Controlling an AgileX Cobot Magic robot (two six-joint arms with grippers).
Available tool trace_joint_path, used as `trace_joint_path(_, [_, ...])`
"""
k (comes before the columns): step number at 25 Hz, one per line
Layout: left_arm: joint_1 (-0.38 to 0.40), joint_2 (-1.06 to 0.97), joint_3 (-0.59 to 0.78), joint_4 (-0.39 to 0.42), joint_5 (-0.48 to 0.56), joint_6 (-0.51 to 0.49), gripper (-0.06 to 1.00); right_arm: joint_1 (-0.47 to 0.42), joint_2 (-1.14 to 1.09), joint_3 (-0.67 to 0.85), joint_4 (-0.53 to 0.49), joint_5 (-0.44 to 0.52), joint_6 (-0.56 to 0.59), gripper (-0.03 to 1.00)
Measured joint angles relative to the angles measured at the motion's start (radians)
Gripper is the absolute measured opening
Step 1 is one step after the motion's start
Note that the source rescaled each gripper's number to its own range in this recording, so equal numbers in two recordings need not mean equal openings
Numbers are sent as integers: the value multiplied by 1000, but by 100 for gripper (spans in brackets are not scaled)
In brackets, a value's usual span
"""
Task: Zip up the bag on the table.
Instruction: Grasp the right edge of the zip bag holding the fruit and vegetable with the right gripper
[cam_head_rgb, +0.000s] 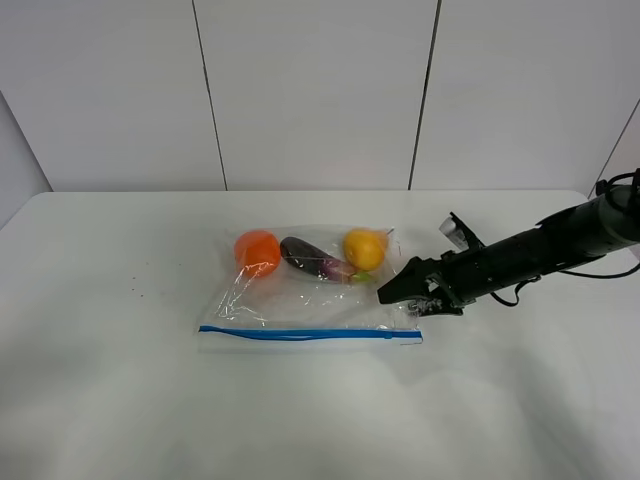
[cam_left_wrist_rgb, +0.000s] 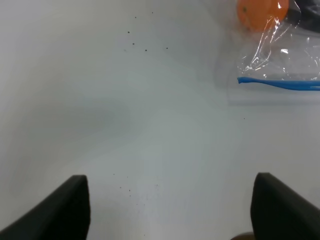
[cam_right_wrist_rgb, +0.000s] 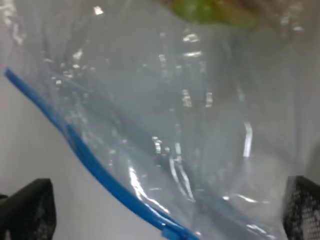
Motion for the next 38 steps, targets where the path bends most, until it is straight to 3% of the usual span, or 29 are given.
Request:
trace_joint_path(19, [0,0,0,0,0,0,97,21,8,0,-26,33,-18,100])
trace_joint_path(28, [0,0,0,0,0,0,97,21,58,-4,4,95,-19,98])
trace_joint_path(30, [0,0,0,0,0,0,97,21,60,-4,3,92,-17,88])
trace_joint_path(32, [0,0,0,0,0,0,97,21,65,-4,-4,95,0,71])
trace_joint_path(35, [0,0,0,0,0,0,97,21,68,-4,-12,104,9,36])
trace_joint_path(38, [0,0,0,0,0,0,97,21,68,-4,-10,121,10,8])
